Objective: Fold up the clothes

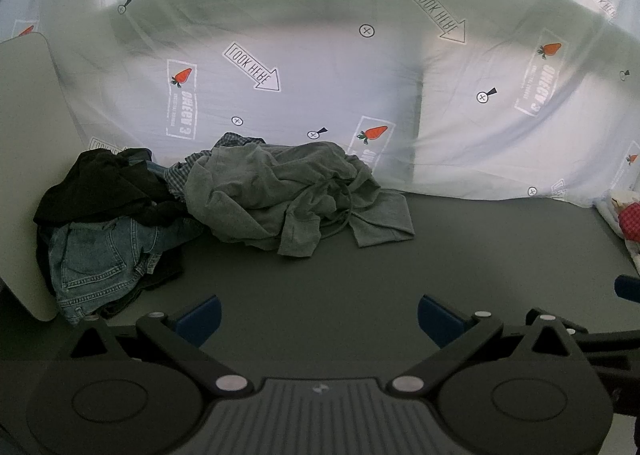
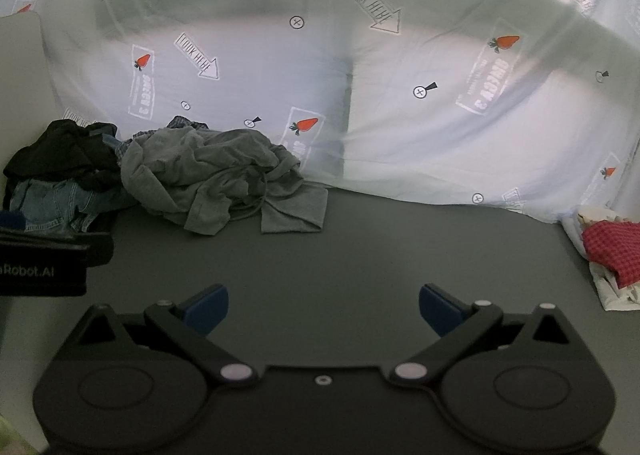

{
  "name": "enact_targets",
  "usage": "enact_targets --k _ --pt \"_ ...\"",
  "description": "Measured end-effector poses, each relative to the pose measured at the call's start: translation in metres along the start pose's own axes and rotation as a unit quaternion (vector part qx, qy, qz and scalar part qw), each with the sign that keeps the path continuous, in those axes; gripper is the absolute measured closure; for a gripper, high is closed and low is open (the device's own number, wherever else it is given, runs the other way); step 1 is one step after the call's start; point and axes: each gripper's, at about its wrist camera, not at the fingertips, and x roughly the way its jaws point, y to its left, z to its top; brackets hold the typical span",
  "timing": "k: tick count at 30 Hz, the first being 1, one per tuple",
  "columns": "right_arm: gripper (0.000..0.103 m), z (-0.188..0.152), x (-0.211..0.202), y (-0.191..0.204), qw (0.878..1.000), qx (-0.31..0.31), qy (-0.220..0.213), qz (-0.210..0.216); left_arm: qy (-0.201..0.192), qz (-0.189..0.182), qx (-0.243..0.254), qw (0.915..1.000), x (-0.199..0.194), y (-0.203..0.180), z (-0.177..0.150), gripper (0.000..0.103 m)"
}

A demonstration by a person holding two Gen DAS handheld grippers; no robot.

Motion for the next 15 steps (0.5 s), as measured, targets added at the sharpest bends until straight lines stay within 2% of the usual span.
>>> enact_targets --k 15 --pt "0.000 -0.0026 -0.0029 -0.0022 1.000 0.002 -0.004 -0.001 0.001 0.000 0.000 1.0000 -0.0051 -0.0014 -0.0017 0.000"
